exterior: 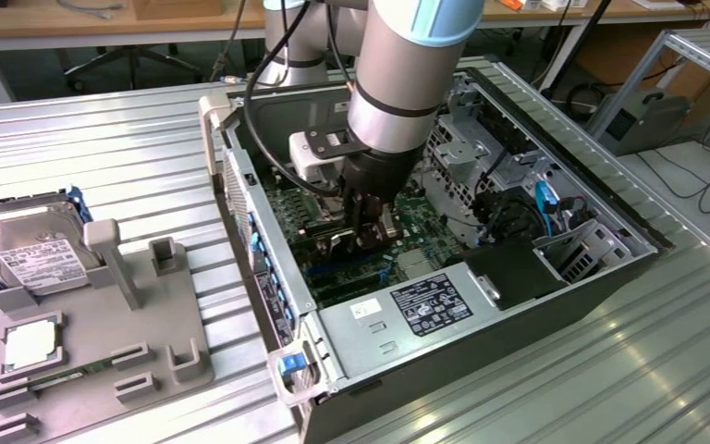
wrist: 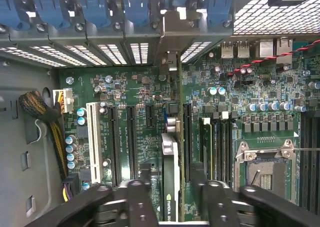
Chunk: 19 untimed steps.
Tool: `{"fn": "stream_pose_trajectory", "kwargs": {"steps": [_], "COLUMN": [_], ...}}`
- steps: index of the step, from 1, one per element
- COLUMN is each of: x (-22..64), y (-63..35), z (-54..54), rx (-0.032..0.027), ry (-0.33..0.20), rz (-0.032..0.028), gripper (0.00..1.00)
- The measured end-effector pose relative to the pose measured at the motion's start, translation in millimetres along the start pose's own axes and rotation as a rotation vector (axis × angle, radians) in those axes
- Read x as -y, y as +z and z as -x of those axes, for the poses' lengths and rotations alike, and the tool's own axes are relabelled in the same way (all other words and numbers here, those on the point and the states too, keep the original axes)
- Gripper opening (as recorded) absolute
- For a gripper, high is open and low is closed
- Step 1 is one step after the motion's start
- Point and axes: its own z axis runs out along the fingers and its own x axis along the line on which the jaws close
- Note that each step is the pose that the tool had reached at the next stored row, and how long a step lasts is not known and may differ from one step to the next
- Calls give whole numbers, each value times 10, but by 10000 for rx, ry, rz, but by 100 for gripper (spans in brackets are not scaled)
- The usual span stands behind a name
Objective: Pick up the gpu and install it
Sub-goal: 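Insert the gpu into the slot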
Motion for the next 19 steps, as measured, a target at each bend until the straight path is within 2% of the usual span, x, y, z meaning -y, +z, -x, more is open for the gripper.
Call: {"fn": "stream_pose_trajectory", "kwargs": {"steps": [1,2,3,10,11,19], "x": [0,0,0,0,0,0], "y": [0,0,0,0,0,0], "z": [0,0,0,0,0,0], "rx": [0,0,0,0,0,0], "ry": [0,0,0,0,0,0], "rz": [0,0,0,0,0,0], "gripper": [38,38,32,31,27,27]}}
